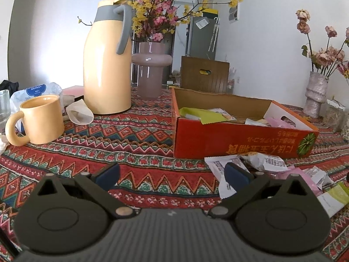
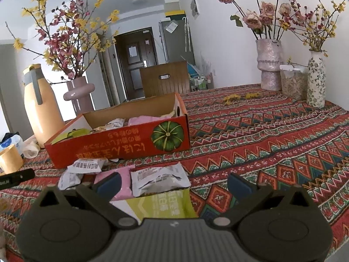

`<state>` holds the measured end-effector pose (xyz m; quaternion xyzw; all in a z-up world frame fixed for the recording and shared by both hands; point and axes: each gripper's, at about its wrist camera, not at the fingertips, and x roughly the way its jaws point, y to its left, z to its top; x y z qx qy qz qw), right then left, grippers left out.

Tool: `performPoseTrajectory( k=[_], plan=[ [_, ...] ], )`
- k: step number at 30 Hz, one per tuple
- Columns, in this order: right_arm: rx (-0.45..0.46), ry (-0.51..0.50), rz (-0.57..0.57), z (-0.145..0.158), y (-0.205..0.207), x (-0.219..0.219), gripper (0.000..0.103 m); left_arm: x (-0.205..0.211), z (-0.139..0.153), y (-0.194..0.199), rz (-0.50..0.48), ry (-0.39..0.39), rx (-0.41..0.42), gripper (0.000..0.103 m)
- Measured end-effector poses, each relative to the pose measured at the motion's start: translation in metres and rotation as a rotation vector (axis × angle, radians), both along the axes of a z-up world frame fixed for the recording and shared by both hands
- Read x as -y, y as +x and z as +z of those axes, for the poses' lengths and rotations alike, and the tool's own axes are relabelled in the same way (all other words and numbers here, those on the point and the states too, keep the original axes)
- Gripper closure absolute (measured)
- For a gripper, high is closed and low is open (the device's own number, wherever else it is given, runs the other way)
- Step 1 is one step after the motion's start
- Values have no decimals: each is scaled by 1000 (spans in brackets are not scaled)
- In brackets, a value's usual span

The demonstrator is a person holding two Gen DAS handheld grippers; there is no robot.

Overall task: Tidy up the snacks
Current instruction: 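Move both open grippers back over the snack pile, then grasp the green-and-white snack bar pack with the right gripper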

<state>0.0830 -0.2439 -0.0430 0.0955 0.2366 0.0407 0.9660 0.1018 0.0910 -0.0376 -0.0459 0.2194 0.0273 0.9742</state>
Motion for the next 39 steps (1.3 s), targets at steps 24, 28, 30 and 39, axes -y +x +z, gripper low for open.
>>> performPoseTrajectory(
  k=[24,28,30,39],
  plan=[
    [-152,8,24,-22,-5,-25,3,-4,1,-6,-19,-37,22,0],
    [-142,27,-1,-24,1,-17,12,-4,1,-7,-16,-42,29,0],
    [-135,32,-6,-24,4,-14,14,-5,1,-7,-16,-45,29,0],
    [-109,70,-12,-25,21,-2,39,-7,0,-8,-24,-57,31,0]
  ],
)
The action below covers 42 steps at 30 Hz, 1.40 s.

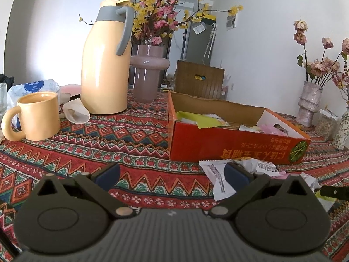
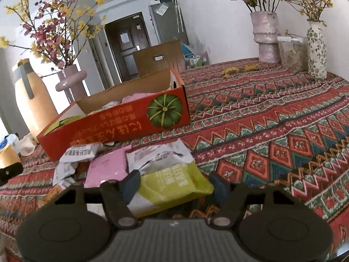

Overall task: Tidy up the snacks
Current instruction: 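Grasp the green-and-white snack bar pack with the right gripper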

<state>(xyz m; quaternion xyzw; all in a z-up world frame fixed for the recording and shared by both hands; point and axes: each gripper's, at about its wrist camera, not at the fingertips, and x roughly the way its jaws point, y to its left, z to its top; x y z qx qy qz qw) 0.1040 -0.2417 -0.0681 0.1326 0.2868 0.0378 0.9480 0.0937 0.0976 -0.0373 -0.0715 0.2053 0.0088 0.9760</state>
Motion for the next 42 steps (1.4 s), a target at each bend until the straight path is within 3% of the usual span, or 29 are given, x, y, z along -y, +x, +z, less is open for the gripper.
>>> performPoseTrajectory(
  k=[4,7,12,14,15,16,19,21,35,39,42],
  plan=[
    [14,-6,-26,1,4,6,65,-1,0,-1,-4,-7,4,0],
    [28,6,-42,2,4,15,76,-1,0,-1,-7,-9,4,0],
    [44,-9,-76,4,6,23,80,-1,0,-2,-9,-15,4,0],
    [35,-10,-79,5,5,24,76,-2,0,-1,-10,-17,3,0],
    [31,-9,-84,5,4,24,65,-2,0,-1,-11,-18,4,0],
    [25,-6,-86,7,4,24,47,-2,0,-2,-11,-19,4,0],
    [31,-21,-104,16,-5,17,12,-3,0,-2,-14,-26,9,0],
    [25,-33,-116,22,-11,7,6,-3,1,-3,-16,-29,12,0],
    [-138,-91,-155,9,10,-51,5,-4,1,-6,-34,-42,27,0],
    [-144,-156,-107,5,10,-61,3,-5,1,-6,-34,-45,28,0],
    [-134,-171,-52,4,5,-57,9,-5,1,-6,-34,-44,27,0]
  ],
)
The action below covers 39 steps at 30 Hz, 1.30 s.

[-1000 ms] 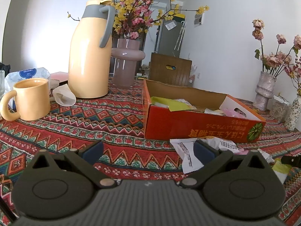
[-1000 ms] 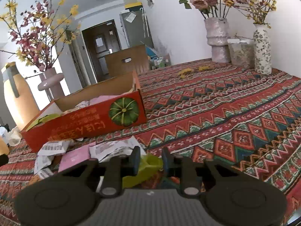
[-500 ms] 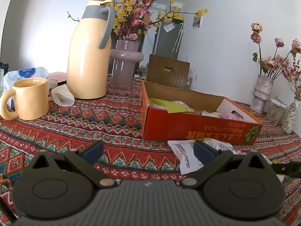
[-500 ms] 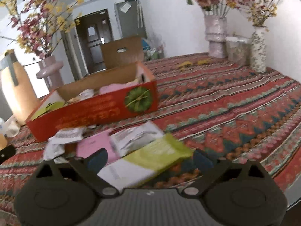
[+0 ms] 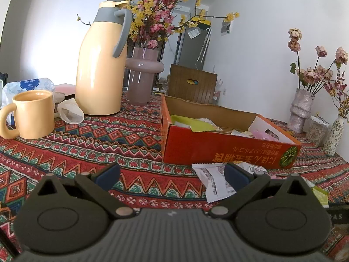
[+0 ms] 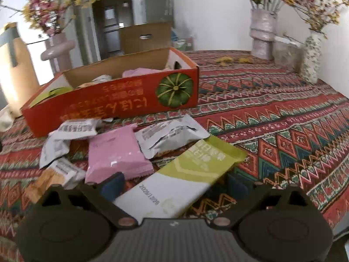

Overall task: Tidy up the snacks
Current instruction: 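Grasp the green-and-white snack bar pack with the right gripper, then grasp the clear biscuit pack with the left gripper while right holds its pack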

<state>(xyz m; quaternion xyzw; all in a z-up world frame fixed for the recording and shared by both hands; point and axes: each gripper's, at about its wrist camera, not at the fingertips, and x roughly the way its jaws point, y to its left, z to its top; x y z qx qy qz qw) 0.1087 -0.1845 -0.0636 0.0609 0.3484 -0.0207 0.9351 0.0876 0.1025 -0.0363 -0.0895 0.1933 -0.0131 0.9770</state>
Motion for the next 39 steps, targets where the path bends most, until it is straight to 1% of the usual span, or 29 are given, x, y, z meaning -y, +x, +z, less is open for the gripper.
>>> performPoseTrajectory(
  k=[5,7,8,10,11,17,20,23,25,28,31,35,39],
  plan=[
    [9,-53,81,1,-12,11,26,1,-1,1,6,6,-6,0],
    [13,-53,94,2,-16,18,42,2,-1,2,8,9,-10,0],
    [14,-52,95,3,-18,21,47,2,-1,2,9,10,-12,0],
    [19,-49,102,4,-21,27,63,3,-1,2,12,13,-16,0],
    [24,-44,111,5,-23,30,65,3,-1,3,13,15,-19,0],
    [69,-3,69,1,-32,38,66,4,-1,6,15,26,-39,0],
    [86,5,69,1,-35,39,66,5,-1,9,18,33,-53,0],
    [111,17,60,4,-39,44,67,11,-2,13,37,75,-85,0],
    [129,32,49,7,-42,48,67,17,-1,16,30,110,-105,0],
    [160,53,39,13,-45,53,67,29,2,17,12,156,-121,0],
    [185,66,32,18,-47,58,67,42,9,18,-47,133,-139,0],
    [205,85,20,21,-46,65,67,69,13,18,-99,158,-148,0],
    [229,98,17,27,-43,71,66,92,5,26,-132,193,-212,0]
  ],
)
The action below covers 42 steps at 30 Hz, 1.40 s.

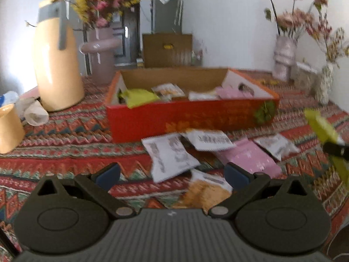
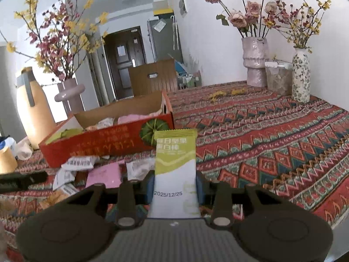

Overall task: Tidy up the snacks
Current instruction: 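Grasp the clear biscuit pack with the left gripper while right holds its pack, then carry both packs over the red box and open both grippers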

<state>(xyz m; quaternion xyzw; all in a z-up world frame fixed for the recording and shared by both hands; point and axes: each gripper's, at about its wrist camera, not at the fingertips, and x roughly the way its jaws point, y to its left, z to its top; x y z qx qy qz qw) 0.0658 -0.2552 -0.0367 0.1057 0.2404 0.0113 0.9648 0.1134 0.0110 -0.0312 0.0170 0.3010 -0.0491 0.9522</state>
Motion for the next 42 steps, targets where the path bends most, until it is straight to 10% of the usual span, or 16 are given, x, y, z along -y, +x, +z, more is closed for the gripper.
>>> performPoseTrajectory(
  k=[11,18,42],
  plan=[
    [6,51,52,-4,3,4,66,26,-16,12,6,39,-108,10],
    [-2,64,70,-9,1,3,66,33,-19,12,-17,20,-126,57],
    [33,46,97,1,6,-10,66,17,16,-12,1,-52,10,60]
  ],
)
